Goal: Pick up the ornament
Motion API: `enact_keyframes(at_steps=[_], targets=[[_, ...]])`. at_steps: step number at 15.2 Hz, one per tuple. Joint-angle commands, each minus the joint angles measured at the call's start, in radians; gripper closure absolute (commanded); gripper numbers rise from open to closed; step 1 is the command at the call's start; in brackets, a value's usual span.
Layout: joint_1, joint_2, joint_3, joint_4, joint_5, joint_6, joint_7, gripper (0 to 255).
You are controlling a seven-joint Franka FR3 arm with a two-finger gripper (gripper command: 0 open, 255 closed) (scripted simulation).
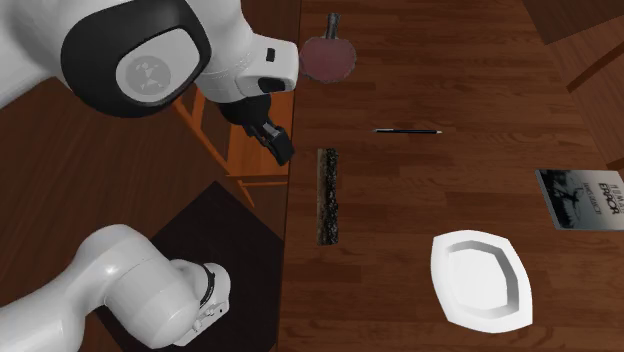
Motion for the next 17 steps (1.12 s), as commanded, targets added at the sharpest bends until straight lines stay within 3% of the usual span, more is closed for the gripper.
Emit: enact_keyframes(at_steps=[1,7,13,17], targets=[[0.0,0.0,0.0,0.0,0.0,0.0,0.0,0],[0.062,-0.002,-0.226,-0.116,-0.095,0.162,-0.417,0],[0.157,0.122,-0.474,-0.122,-0.153,0.327,-0.842,0],[0.165,0.146,-0.505,-0.152,-0.161,0.382,-0.875,0]])
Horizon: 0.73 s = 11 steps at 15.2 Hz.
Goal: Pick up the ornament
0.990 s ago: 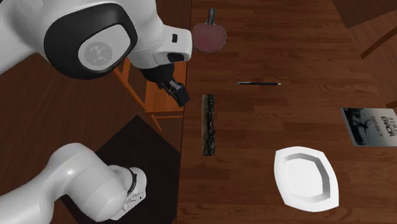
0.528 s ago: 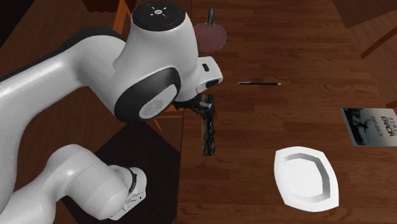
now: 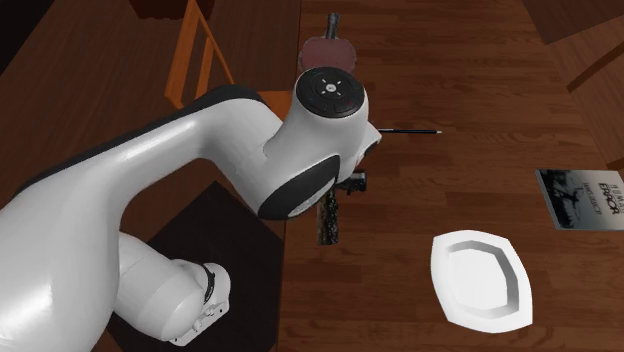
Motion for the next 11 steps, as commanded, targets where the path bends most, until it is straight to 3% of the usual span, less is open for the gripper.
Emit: enact_keyframes(at_steps=[1,6,7,11], targets=[[0.0,0.007,-0.01,-0.023,-0.005,0.031,-0.007,0],[-0.001,0.024,-0.026,-0.06,-0.014,0.084,-0.009,0],[-0.001,0.023,-0.025,-0.06,-0.013,0.083,-0.008,255],[0.0,0.024,-0.026,-0.06,-0.014,0.085,-0.008,255]])
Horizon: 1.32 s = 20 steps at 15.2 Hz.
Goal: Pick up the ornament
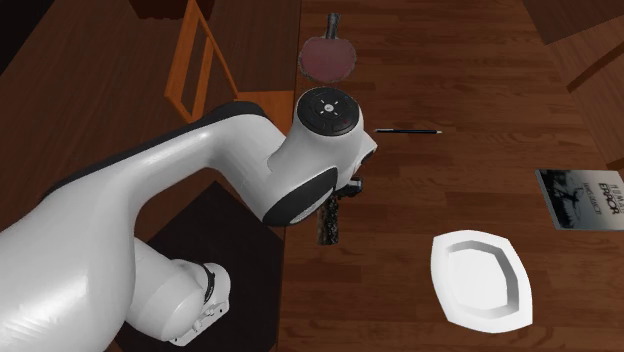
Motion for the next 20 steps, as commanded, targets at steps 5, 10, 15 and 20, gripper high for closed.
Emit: enact_keyframes(at_steps=[5,10,15,20], targets=[[0.0,0.0,-0.001,-0.001,0.0,-0.001,0.0,255],[0.001,-0.022,0.021,0.051,0.012,-0.076,0.002,255],[0.005,-0.037,0.04,0.107,0.024,-0.147,0.003,255],[0.01,-0.045,0.058,0.167,0.036,-0.215,0.003,255]])
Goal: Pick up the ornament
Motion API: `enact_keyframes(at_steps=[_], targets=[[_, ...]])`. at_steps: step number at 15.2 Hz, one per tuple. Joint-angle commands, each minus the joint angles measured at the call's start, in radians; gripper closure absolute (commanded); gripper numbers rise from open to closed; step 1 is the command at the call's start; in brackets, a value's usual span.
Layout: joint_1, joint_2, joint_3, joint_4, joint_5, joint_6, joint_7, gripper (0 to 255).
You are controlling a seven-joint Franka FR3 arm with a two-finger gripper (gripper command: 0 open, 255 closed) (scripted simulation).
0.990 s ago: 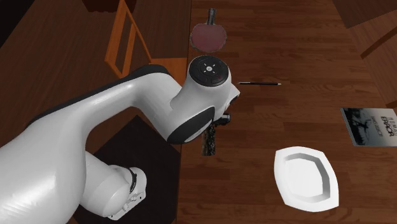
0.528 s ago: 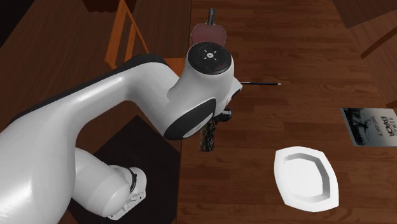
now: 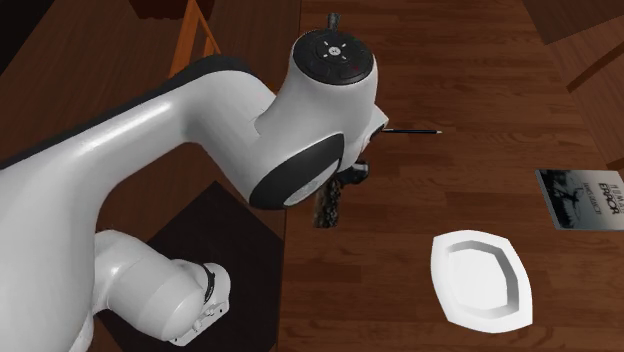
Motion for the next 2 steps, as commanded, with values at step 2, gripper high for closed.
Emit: enact_keyframes(at_steps=[2], targets=[[0.002,0.0,0.005,0.017,0.004,-0.018,0.001,255]])
